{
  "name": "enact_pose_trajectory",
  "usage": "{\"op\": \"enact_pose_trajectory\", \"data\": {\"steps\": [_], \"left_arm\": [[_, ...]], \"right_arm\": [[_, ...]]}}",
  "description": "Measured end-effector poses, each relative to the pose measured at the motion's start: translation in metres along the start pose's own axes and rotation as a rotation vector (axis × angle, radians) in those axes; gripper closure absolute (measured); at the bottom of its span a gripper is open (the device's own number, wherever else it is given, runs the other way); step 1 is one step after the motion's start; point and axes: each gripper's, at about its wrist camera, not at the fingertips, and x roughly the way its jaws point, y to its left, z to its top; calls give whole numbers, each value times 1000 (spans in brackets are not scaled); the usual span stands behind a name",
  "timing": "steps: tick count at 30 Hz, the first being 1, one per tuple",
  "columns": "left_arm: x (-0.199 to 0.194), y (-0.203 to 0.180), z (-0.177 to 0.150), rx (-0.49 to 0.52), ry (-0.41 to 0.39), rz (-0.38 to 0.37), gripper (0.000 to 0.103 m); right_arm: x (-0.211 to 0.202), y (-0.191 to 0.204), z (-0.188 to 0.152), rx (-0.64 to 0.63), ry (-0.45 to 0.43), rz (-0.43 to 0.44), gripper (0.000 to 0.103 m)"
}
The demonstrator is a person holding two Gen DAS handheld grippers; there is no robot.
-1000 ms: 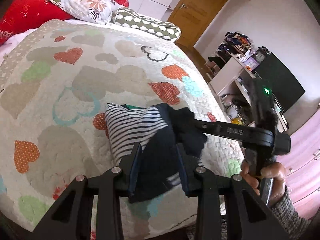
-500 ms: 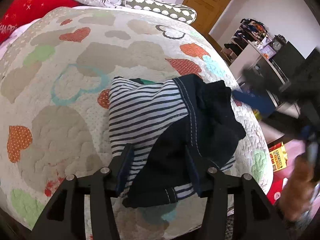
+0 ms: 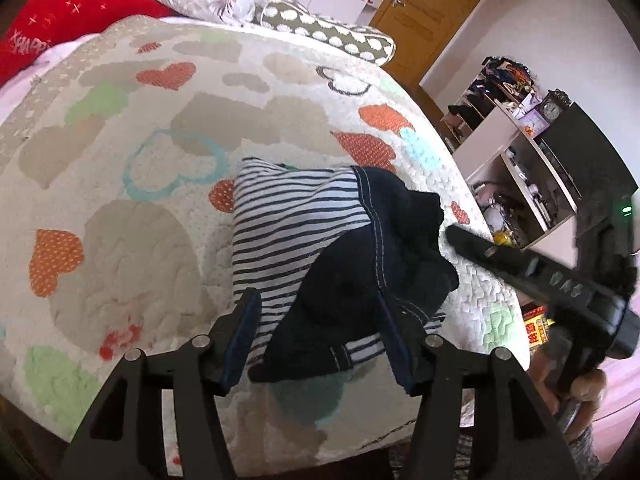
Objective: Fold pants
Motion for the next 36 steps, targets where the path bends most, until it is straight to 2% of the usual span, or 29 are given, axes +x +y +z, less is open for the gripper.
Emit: {"op": "enact_pose_trajectory", "data": {"steps": [2,5,9,11,13,18,22,24,27,32,36], "left_arm": [[3,-1,-1,13,11,16,46],[14,0,-6,1,56,27,46],[10,-5,-10,25,38,38,46],[6,-7,-9,33,27,34,46],[1,-9,-8,39,20,30,46],[-16,-6,-2,25,-18,83,46],[-32,4,4,-4,-80,154,39],[-37,9,4,-14,-97,194,39],[-40,14,5,-21,-102,211,39],[-43,9,5,16,-135,266,38],[-41,-4,3,79,-149,329,34]], "right_arm": [[-11,6,3,-32,-55,-10,63],[-28,24,5,-82,-103,57,63],[-7,31,16,-63,-43,137,61],[20,23,20,-37,14,101,54],[48,10,18,-13,83,21,54],[27,11,9,-29,20,-3,54],[4,31,-6,-169,-52,-77,54],[11,38,-19,-234,-25,-131,54],[38,32,-32,-254,56,-207,53],[12,31,-29,-228,-37,-152,51],[-10,28,-32,-192,-136,-185,44]]}}
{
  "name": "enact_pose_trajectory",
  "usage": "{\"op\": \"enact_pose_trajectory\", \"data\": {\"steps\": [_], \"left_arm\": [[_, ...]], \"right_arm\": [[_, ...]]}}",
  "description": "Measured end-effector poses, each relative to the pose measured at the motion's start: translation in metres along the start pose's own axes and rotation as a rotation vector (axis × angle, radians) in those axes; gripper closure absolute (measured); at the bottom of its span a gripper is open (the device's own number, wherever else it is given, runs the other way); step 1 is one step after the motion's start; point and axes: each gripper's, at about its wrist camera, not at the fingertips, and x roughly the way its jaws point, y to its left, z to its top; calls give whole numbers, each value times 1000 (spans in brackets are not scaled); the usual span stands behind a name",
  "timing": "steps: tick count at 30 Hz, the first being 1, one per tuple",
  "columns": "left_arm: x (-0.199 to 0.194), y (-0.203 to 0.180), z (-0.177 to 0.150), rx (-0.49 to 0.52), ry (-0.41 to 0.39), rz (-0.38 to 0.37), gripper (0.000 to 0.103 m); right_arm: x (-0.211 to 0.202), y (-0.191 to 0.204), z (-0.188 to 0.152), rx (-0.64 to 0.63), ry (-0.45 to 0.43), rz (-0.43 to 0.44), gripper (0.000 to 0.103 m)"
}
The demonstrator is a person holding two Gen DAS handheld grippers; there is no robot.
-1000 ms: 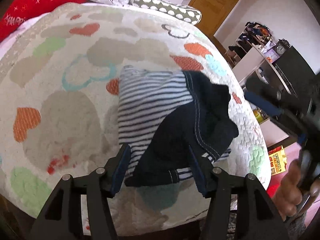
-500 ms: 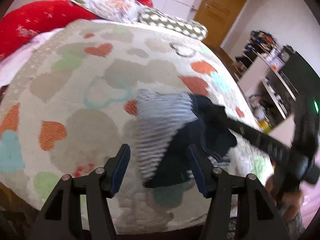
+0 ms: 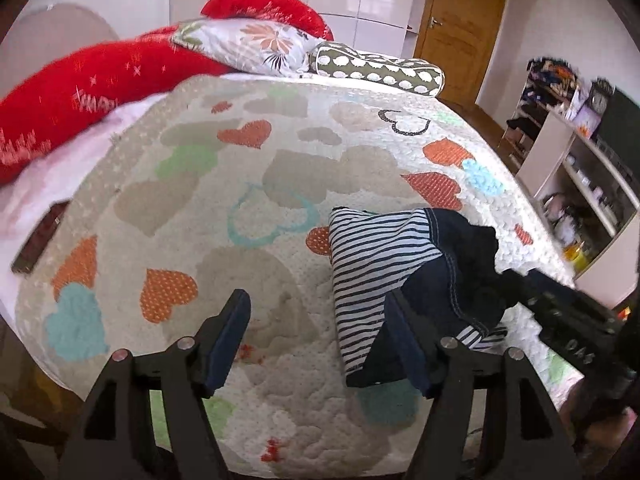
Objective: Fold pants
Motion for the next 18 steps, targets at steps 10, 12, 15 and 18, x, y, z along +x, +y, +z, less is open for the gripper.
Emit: {"op": "enact_pose_trajectory", "data": {"steps": [10,12,15,18], "left_arm": [[5,-14,-4,58,27,25,34],[7,-14,-6,60,39,25,34],[11,-14,-7,60,54,29,34],[15,-13,-8,56,68,31,34]], "right_arm": [[-2,-12,-14,28,23,-18,43],[-2,-15,-13,41,21,-18,43],[-2,-20,-12,56,15,-25,40],[0,-23,-13,76,23,-16,37]]}}
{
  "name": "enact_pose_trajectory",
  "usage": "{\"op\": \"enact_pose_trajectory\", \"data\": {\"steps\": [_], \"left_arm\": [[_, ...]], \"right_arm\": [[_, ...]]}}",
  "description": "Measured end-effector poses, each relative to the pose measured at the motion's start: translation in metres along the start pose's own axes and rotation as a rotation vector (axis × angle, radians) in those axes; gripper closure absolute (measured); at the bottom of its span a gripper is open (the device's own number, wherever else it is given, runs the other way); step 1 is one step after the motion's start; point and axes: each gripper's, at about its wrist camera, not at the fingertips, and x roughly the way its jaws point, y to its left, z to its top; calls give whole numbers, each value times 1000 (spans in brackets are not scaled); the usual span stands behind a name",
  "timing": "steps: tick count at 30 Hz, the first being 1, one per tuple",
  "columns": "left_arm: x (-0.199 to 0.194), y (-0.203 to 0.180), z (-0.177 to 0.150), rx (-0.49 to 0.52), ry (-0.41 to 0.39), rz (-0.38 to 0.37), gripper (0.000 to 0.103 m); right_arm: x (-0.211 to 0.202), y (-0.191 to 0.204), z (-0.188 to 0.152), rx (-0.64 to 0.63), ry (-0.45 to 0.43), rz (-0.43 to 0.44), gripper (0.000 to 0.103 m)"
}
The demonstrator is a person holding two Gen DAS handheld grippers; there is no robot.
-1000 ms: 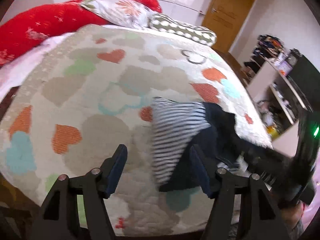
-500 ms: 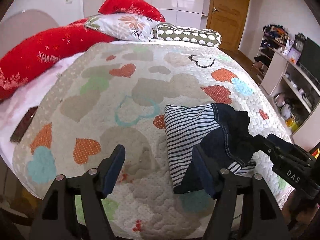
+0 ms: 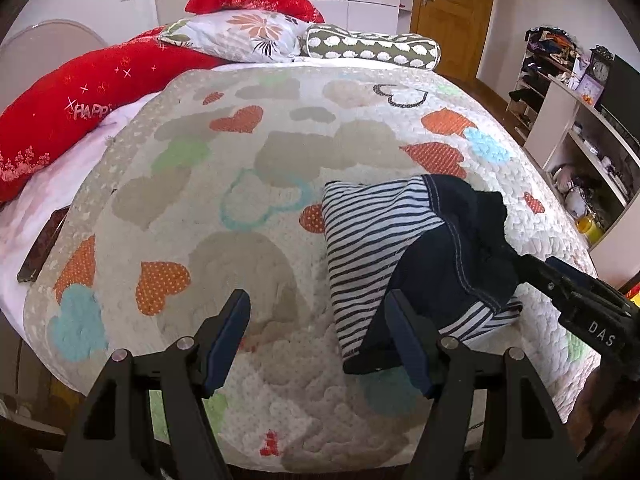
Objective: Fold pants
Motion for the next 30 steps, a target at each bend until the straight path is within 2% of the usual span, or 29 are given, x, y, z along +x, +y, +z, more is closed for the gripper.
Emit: {"op": "enact_pose_trajectory", "data": {"steps": [8,12,17,21,26,29,30], "left_arm": [[7,6,-2,-23,27,-13,34],[13,12,-1,-53,46,-47,34],[29,31,9,-156,70,-208,33],[47,31,17,-156,74,-273,29],[74,30,19,-195,127,-372,28],[82,31,18,-230,150,-507,28],[86,30,17,-250,174,-580,37]], "right_arm": [[2,-4,0,34,10,32,33],[4,-10,3,63,18,54,32],[19,-12,14,75,71,130,27],[41,-16,25,103,125,189,26],[68,-19,33,141,169,240,26],[79,-15,35,159,199,327,26],[83,-13,35,159,212,349,26]]}}
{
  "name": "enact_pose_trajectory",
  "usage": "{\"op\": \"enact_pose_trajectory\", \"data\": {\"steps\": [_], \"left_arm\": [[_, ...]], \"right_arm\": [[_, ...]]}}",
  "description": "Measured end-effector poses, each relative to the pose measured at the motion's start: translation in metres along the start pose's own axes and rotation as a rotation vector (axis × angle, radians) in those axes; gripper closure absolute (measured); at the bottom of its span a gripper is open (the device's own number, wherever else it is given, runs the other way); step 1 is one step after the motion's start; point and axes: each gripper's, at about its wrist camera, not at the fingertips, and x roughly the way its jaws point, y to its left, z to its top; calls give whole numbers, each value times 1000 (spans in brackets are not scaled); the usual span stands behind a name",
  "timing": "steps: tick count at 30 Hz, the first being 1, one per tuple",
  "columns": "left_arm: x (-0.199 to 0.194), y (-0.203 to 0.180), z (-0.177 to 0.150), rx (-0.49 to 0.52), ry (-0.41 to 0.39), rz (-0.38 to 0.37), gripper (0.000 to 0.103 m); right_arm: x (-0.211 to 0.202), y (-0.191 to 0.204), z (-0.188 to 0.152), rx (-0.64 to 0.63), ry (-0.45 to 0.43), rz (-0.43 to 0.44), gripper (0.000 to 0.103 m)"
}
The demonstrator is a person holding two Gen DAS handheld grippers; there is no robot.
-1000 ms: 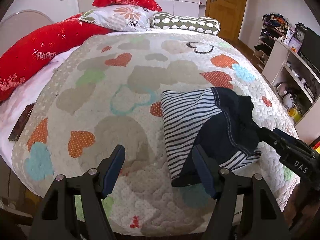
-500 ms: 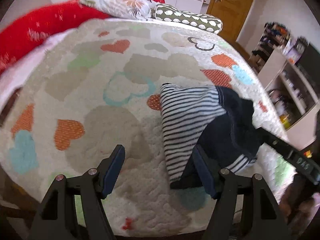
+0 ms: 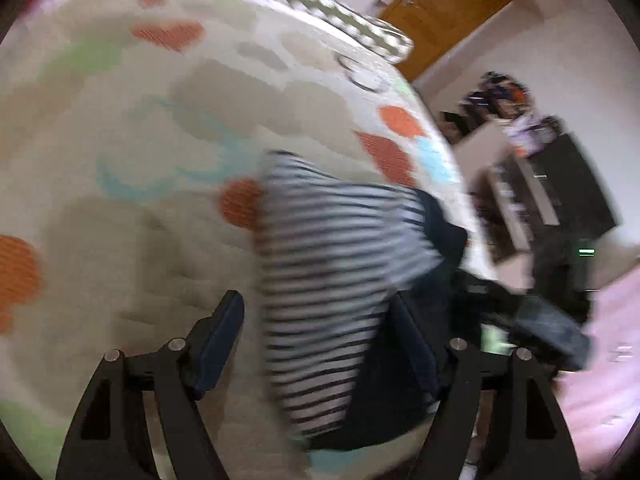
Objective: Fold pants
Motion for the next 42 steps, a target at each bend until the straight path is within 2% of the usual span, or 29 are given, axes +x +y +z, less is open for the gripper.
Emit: {"op": "enact_pose_trajectory", "data": {"steps": [1,2,3,5,8,11,15,21,28,31,32,33,34,35,36,39,42], "left_arm": [[2,0,-1,-12,14,-34,49],[4,-2,-1,-12,20,-41,50],[3,-4,-1,-5,11,-33,51],[2,-8,-1,4,5,-32,55],[-3,-18,3,23,-17,-27,57],[-9,-31,9,75,-52,-1,57],[-15,-37,32,105,-82,33,57],[-12,-34,86,122,-132,83,57],[23,-13,130,108,-121,150,57],[37,-1,135,103,-111,216,56],[40,4,135,91,-106,228,53],[42,10,134,75,-98,225,46],[42,16,132,56,-92,215,43],[39,20,130,32,-87,201,42],[36,22,129,19,-86,192,42],[18,21,122,10,-114,216,42],[2,17,114,13,-158,254,42]], "right_arm": [[5,1,0,-3,14,16,31],[8,2,0,-8,20,21,43],[10,2,0,-7,28,22,44],[8,2,2,0,30,27,56],[3,3,7,-2,37,39,64],[-3,14,14,-40,25,34,66],[-5,34,31,-88,1,41,67],[4,60,73,-175,-39,-10,67],[41,52,115,-164,-41,-77,67],[55,43,122,-145,-37,-99,67],[60,39,123,-138,-35,-112,66],[63,35,123,-132,-32,-127,64],[68,29,122,-121,-27,-154,61],[71,23,120,-103,-22,-171,50],[72,16,119,-78,-18,-180,45],[56,13,119,-66,-52,-157,43],[28,29,117,-129,-134,-175,43]]}}
